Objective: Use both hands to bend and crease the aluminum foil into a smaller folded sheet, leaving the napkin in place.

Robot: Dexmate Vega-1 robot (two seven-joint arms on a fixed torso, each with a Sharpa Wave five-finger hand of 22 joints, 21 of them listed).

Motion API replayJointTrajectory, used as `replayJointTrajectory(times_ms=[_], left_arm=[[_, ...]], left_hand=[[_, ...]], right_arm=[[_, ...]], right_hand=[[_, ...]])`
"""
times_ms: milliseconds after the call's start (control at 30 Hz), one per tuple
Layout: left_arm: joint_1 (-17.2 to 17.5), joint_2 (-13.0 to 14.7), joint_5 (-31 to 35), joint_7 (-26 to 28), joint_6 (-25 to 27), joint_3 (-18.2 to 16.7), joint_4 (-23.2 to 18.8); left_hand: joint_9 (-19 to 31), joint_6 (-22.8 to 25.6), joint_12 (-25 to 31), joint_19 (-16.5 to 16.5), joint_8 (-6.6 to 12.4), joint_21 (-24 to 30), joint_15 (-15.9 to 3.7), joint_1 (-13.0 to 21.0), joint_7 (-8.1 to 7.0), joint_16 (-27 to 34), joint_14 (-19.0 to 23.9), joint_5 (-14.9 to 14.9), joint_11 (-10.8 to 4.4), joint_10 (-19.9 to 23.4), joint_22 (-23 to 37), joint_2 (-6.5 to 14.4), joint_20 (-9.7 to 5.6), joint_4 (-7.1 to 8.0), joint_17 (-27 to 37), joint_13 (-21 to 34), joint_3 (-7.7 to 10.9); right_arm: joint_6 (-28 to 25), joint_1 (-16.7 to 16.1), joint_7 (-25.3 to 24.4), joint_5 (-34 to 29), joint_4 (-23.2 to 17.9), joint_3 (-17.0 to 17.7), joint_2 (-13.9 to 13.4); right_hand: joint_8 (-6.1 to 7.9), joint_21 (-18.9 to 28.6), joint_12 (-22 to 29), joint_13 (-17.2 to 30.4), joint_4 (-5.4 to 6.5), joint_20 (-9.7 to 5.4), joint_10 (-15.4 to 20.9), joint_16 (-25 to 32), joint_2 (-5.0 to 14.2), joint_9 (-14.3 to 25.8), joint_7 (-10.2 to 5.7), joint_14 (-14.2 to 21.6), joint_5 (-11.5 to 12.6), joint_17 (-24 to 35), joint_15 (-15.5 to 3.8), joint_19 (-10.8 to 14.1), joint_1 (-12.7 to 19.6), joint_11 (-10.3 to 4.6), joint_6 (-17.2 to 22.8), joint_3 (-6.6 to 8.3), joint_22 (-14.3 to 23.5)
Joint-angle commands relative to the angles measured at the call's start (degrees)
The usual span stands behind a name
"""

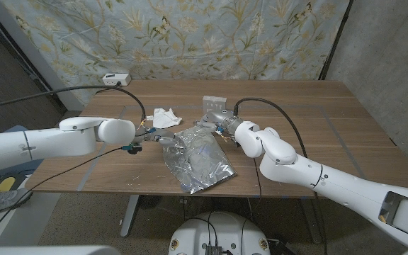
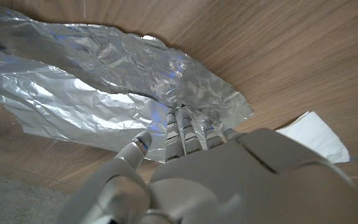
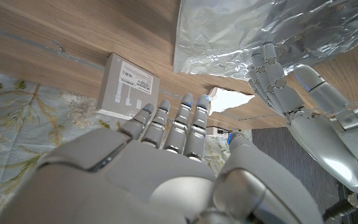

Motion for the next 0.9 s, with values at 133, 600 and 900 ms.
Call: replayJointTrajectory(times_ms=[133, 600, 900], left_arm=[[0.02, -0.40, -0.73, 0.51, -1.66, -0.11, 1.55], [0.13, -0.23, -0.90, 1.07, -2.80, -0.18, 2.29], [0.26, -0.09, -0.98, 1.62, -3.63, -0.22, 2.44]], left_hand=[[0.25, -0.35, -0.18, -2.71, -0.08, -0.13, -0.09, 0.29, 0.03, -0.17, 0.11, -0.10, 0.06, 0.13, 0.09, 0.20, 0.05, 0.23, 0.16, 0.22, 0.12], [0.24, -0.50, -0.19, -2.65, -0.09, -0.11, -0.03, 0.33, 0.02, -0.19, 0.07, -0.11, 0.11, 0.16, 0.09, 0.21, -0.04, 0.19, 0.16, 0.22, 0.09], [0.24, -0.48, -0.22, -2.62, -0.06, -0.10, -0.02, 0.34, 0.02, -0.19, 0.09, -0.12, 0.18, 0.11, 0.09, 0.18, 0.14, 0.18, 0.16, 0.22, 0.06]], right_arm=[[-4.31, -0.51, 3.43, -1.27, -3.85, -1.40, -0.83], [-6.53, -0.86, 5.51, -4.11, -4.23, -3.44, -1.11], [-7.50, -2.21, 6.22, -5.73, -4.97, -4.27, -1.28]], right_hand=[[0.53, 0.00, 0.29, 0.12, -0.57, -0.02, 0.66, 0.07, -0.88, -0.06, 0.17, -0.26, -0.10, 0.01, 0.04, -0.35, 0.28, 0.15, 0.73, 0.19, 0.18], [0.47, 0.03, 0.23, 0.06, -0.93, 0.10, 0.84, 0.14, -1.02, -0.10, 0.27, -0.33, -0.15, 0.00, 0.21, -0.54, 0.31, 0.30, 0.89, 0.38, 0.17], [0.17, 0.09, -0.07, 0.03, -1.10, 0.12, 0.18, 0.19, -1.05, -0.12, 0.26, -0.41, -0.19, 0.03, 0.29, -0.58, 0.21, 0.29, 0.30, 0.52, 0.18]])
